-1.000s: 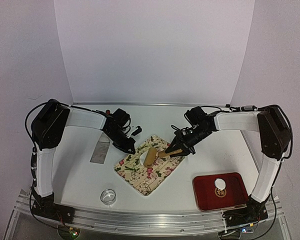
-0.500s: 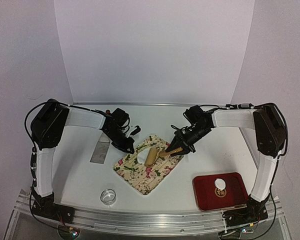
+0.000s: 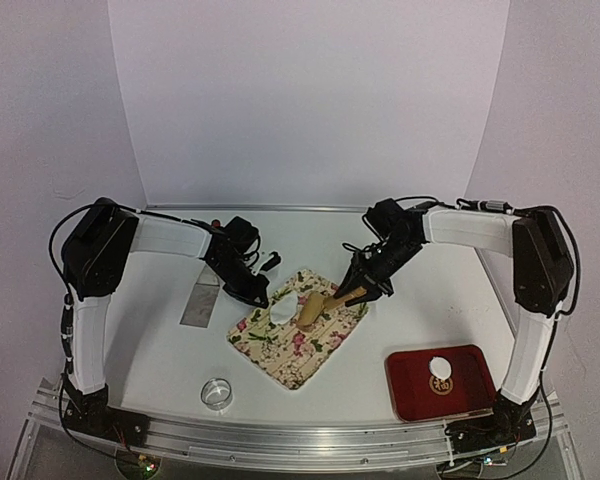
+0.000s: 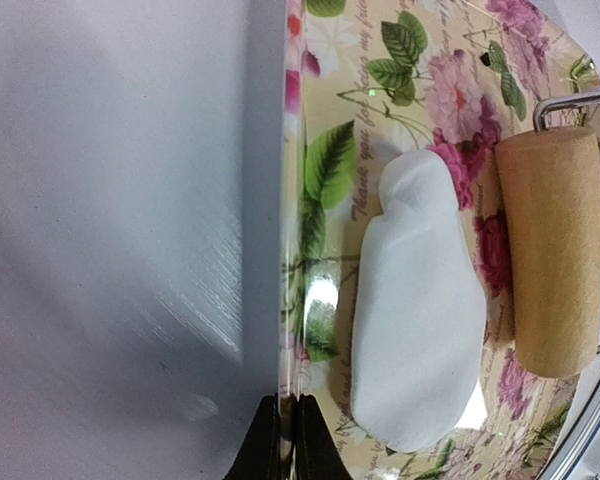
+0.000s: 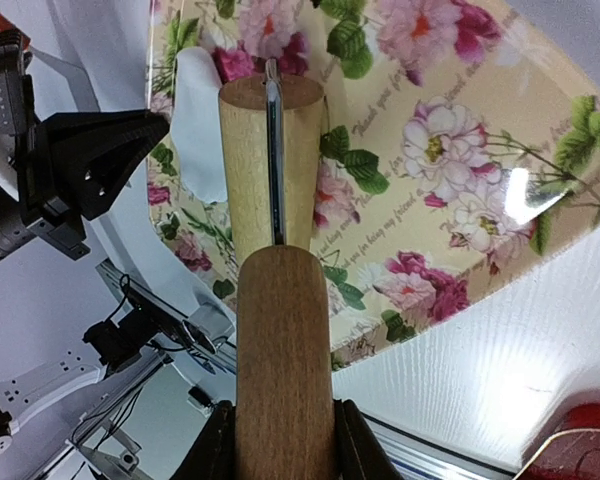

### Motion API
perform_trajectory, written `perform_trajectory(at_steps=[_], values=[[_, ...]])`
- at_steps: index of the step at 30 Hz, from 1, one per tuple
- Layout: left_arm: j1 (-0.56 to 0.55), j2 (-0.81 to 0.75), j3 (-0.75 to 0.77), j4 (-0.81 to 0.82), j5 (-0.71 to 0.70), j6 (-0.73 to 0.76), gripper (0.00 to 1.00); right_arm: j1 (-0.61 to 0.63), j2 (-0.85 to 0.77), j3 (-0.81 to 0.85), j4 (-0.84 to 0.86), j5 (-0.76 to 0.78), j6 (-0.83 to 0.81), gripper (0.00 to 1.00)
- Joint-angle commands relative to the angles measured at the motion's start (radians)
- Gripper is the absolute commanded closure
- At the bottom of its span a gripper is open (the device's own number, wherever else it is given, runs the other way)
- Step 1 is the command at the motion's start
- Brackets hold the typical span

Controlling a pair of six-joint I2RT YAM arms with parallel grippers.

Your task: Roll out the dumpling wrappers from the dough

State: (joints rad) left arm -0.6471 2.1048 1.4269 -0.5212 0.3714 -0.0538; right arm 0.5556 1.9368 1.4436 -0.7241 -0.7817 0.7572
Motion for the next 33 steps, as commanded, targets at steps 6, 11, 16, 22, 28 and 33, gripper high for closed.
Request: perform_trajectory(at_steps=[6,11,16,22,28,33], values=[[-0.017,0.049,0.023,-0.09,-0.06,-0.033,1.0,0.03,0.049,0.237,-0.094,0.081,0.045,1.0],[-0.017,0.049,0.026,-0.093,-0.062,-0.045,1.0,0.038,0.101,0.25,0.003,0.02,0.08,1.0],[-0.017,0.05,0.027,-0.097,-0.069,-0.059,1.0,0.041,0.142,0.232,0.027,-0.048,0.085,1.0],[-0.017,0.051,0.027,-0.096,-0.074,-0.073,1.0,0.043,0.154,0.177,0.043,-0.087,0.105,1.0],[-0.017,0.052,0.028,-0.101,-0.075,-0.08,1.0,0.043,0.129,0.174,0.036,-0.072,0.115,1.0],[-0.017,0.058,0.03,-0.102,-0.075,-0.076,1.0,0.043,0.121,0.095,-0.013,-0.029,0.125,1.0]])
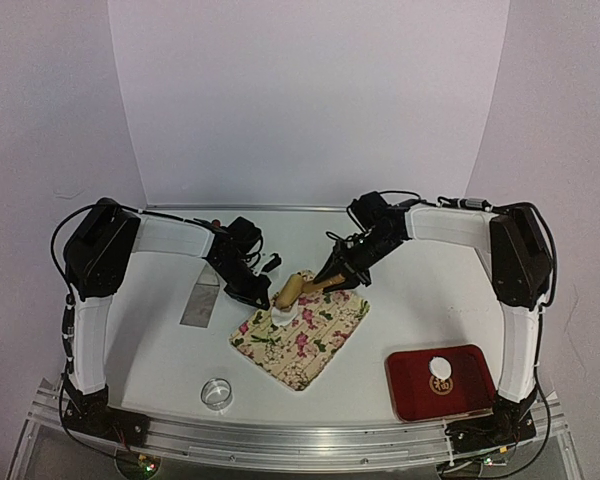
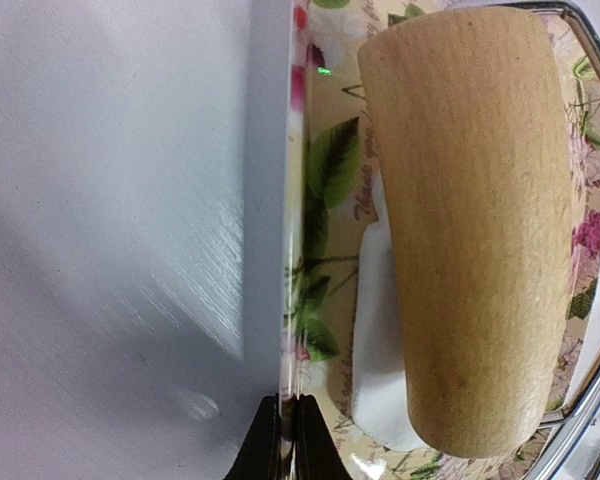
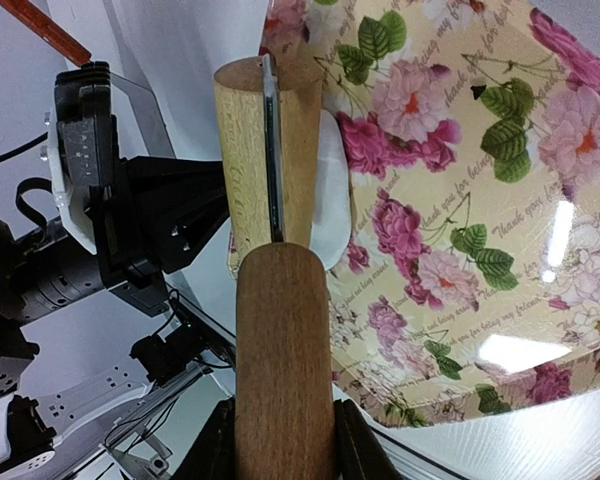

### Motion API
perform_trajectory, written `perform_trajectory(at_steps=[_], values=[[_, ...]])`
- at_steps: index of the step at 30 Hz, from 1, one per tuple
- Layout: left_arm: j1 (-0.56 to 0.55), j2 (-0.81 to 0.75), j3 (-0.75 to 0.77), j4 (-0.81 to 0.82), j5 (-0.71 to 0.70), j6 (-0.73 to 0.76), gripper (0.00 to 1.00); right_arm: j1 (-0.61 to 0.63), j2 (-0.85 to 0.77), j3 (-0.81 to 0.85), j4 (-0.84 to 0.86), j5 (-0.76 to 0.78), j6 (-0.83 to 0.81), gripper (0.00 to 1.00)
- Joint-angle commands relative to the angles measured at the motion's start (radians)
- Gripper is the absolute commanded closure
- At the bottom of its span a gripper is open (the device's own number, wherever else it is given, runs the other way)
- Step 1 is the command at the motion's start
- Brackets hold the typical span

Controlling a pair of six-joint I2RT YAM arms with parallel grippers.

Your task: Roll out the dumpling wrappers from the dough

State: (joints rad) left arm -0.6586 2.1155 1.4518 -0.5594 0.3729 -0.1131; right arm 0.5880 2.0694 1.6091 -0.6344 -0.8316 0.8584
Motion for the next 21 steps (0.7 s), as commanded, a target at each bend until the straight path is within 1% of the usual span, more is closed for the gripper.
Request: perform_trajectory(at_steps=[1,9,12,16,21], values=[[-0.006,0.049,0.005,-0.063,-0.078,-0.016,1.0,0.01,-0.009,-0.081,-0.125,0.037,0.015,1.0],[-0.006,0.062,0.01,-0.074,-0.084,0.0,1.0,0.011,0.013,-0.125,-0.275,0.151,-0.042,1.0],[-0.004,0.063,0.009,-0.077,-0.086,0.007,1.0,0.01,0.017,-0.158,-0.275,0.154,-0.052,1.0],[-0.002,0.064,0.01,-0.081,-0.086,0.013,1.0,0.008,0.071,-0.17,-0.275,0.155,-0.064,1.0],[0.005,0.062,0.004,-0.081,-0.086,0.014,1.0,-0.016,0.085,-0.253,-0.264,0.161,-0.066,1.0]])
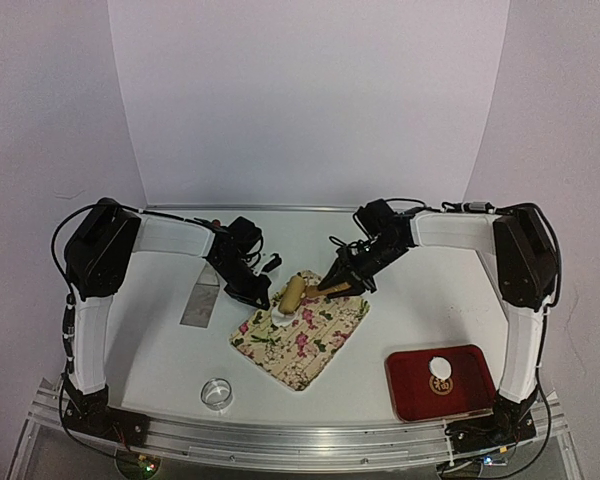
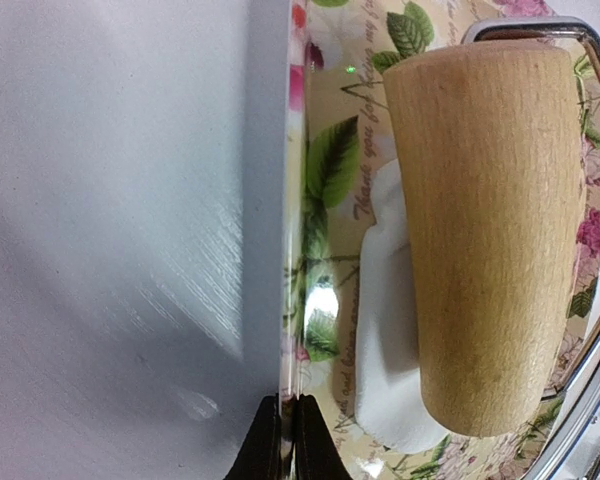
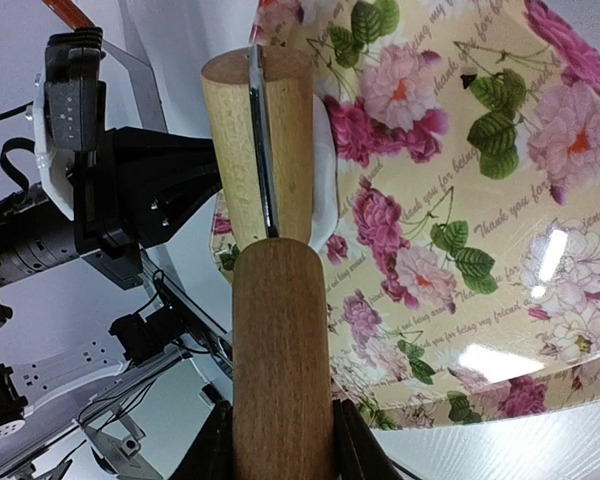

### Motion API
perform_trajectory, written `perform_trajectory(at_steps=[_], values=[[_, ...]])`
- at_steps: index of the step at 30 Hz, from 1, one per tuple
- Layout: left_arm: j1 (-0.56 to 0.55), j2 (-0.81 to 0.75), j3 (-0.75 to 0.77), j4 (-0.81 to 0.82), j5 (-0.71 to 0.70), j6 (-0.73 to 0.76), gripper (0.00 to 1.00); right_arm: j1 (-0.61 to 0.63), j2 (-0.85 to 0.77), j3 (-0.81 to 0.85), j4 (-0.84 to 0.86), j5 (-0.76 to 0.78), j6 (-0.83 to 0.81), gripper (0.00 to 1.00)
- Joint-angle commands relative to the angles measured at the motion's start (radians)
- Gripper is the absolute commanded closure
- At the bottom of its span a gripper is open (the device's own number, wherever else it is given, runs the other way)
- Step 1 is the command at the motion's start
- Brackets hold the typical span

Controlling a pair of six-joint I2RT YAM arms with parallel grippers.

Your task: Roll out the dumpling wrappers from the dough

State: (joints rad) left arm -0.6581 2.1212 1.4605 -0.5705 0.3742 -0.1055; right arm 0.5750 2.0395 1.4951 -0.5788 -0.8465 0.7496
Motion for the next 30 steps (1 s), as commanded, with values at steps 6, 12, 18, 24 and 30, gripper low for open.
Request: perform_trajectory(at_steps=[6,12,18,24,30], values=[[0.005,0.054,-0.009,-0.062,-0.073,0.008,1.0,-0.011,0.2,-0.116,-0.313,0.156,0.033,1.0],[0.005,0.056,-0.015,-0.056,-0.059,0.005,1.0,-0.035,0.246,-0.141,-0.313,0.161,0.028,1.0],[0.005,0.05,-0.02,-0.061,-0.072,-0.013,1.0,-0.082,0.192,-0.196,-0.313,0.195,0.05,1.0],[0.013,0.049,-0.027,-0.057,-0.082,-0.03,1.0,-0.129,0.106,-0.294,-0.318,0.219,0.048,1.0],[0.014,0.048,-0.025,-0.049,-0.066,-0.029,1.0,-0.125,0.19,-0.171,-0.321,0.213,0.034,1.0]])
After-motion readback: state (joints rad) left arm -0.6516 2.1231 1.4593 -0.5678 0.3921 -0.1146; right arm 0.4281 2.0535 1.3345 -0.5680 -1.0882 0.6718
